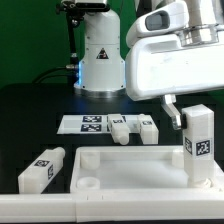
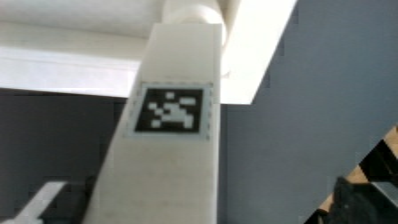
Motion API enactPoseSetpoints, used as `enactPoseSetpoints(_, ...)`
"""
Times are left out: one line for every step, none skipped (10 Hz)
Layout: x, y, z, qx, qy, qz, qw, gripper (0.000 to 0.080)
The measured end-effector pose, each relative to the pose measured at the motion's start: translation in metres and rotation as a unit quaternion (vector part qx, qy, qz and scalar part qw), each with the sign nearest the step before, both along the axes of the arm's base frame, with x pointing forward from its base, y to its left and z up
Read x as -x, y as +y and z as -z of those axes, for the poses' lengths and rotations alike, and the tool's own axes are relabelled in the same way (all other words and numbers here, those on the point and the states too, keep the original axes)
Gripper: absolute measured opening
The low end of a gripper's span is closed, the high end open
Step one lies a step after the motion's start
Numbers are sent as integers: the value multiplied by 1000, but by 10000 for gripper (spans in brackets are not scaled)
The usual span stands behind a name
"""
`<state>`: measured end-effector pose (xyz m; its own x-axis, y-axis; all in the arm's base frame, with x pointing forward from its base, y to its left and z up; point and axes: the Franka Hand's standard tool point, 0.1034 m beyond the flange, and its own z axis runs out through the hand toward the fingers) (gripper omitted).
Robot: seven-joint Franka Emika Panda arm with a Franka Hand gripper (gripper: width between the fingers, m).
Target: Assemble desk
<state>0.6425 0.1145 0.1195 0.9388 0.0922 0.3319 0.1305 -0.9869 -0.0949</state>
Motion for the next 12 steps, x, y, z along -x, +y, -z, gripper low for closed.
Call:
enactPoseSetpoints(-2,-6,-1,0,32,1,1000,645)
enactPoseSetpoints(1,-11,-1,0,86,2,996,649)
enactPoseSetpoints(-1,-8,-2,-3,128,2,992,649)
enactPoseSetpoints(0,-7,-1,-3,146,-2,989,649)
enactPoseSetpoints(7,-6,-1,-3,181,-7,983,649)
enactPoseSetpoints(4,-5,-1,-5,181,-4,983,649)
enactPoseSetpoints(4,-5,-1,-6,182,7,983,527)
enactPoseSetpoints(4,-5,-1,-7,183,15,983,391)
enactPoseSetpoints(4,-5,0,-11,186,37,982,391)
enactPoseSetpoints(4,-8,0,-15,192,84,978,289)
enactPoseSetpoints(4,-8,1,-21,197,125,972,289)
enactPoseSetpoints(7,-5,1,-26,179,188,966,289)
